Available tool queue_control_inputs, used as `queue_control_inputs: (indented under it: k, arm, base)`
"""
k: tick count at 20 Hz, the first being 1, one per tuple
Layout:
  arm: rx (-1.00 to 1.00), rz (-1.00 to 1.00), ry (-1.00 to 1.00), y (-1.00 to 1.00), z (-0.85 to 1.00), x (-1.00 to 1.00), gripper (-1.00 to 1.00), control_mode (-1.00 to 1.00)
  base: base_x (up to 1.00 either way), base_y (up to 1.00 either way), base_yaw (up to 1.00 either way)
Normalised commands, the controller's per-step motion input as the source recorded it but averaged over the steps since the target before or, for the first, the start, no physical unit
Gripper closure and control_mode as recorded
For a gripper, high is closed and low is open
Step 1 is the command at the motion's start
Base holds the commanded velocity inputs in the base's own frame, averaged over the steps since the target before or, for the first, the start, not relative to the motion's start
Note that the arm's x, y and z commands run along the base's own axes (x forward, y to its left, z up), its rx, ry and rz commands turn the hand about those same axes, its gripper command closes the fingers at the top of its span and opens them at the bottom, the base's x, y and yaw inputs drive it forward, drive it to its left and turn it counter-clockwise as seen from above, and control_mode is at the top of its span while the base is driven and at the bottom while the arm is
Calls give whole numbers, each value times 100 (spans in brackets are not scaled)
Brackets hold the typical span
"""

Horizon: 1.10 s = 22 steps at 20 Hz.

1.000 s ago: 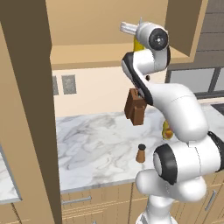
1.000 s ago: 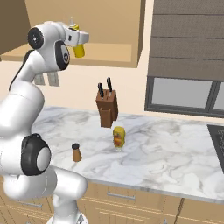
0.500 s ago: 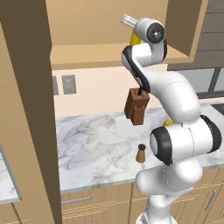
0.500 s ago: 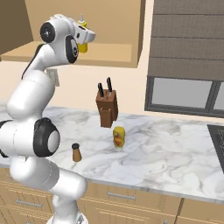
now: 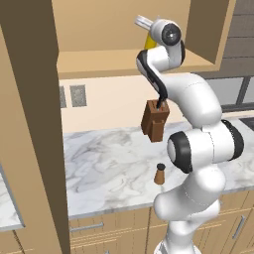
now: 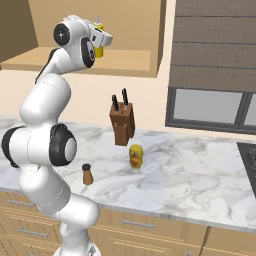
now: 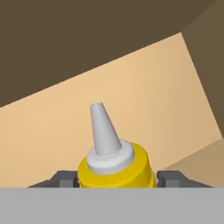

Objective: There are various items on the counter. Only move the condiments/shakers into the cabinet.

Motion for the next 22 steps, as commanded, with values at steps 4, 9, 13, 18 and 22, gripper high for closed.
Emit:
queue_control_inputs:
  k: [4, 9, 13, 18, 22]
  arm:
    - [0, -2, 0, 7, -19, 0, 100, -100]
    - [0, -2, 2, 15, -12, 14, -100, -100]
    - [0, -3, 3, 19, -7, 37, -100, -100]
    - [0, -2, 2, 11, -2, 2, -100, -100]
    - [0, -3, 0, 1, 0, -2, -100, -100]
  base:
    - [0, 0, 0]
    - [0, 0, 0]
    - [0, 0, 0]
    - [0, 0, 0]
    - [0, 0, 0]
